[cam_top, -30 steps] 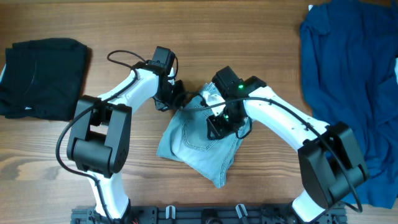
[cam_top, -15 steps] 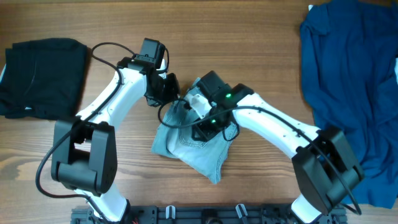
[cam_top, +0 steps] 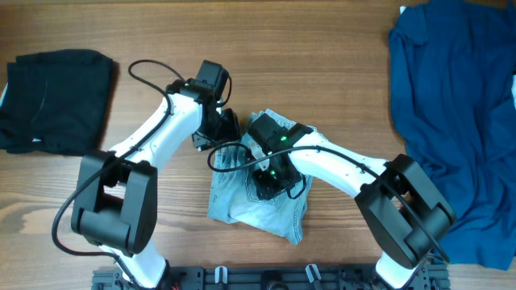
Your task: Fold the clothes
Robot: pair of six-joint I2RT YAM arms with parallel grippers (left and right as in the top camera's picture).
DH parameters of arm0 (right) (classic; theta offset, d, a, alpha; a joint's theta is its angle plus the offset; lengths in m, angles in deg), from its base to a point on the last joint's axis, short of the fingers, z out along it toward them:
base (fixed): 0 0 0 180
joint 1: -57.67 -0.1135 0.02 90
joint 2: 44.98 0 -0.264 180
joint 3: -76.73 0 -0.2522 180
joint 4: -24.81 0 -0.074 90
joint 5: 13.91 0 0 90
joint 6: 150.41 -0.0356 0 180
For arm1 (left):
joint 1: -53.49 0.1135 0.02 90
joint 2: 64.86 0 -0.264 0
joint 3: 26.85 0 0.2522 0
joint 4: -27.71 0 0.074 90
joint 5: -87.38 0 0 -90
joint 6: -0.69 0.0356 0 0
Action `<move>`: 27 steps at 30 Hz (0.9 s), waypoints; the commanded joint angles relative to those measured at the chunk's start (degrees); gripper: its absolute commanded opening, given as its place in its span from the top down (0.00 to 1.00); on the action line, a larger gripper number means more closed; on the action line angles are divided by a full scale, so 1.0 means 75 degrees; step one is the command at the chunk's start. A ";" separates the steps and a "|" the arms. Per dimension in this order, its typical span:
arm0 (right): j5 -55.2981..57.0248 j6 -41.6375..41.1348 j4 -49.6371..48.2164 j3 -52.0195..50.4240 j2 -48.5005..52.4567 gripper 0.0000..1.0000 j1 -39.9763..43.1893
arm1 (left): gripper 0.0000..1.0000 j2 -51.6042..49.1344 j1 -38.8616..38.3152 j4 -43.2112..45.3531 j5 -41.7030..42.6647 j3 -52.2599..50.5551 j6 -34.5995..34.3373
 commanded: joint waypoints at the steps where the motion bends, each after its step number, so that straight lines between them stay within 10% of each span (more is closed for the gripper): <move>1: 0.1049 -0.0160 0.0213 -0.0455 0.0289 0.69 0.0082 | 0.32 0.0067 0.0017 0.0187 -0.0353 -0.0586 -0.0309; 6: 0.1020 -0.0163 0.0213 -0.0455 0.0289 0.69 0.0082 | 0.40 0.0064 0.0017 0.1084 -0.0376 -0.1367 -0.0338; 9: 0.1020 -0.0160 0.0213 -0.0455 0.0289 0.69 0.0082 | 0.96 0.0064 0.0015 0.1542 -0.0251 -0.1527 -0.0338; 27: 0.1026 0.0519 -0.0082 -0.0280 0.0134 0.66 0.0058 | 0.96 -0.0874 0.0533 0.5960 -0.0318 -0.1515 -0.0560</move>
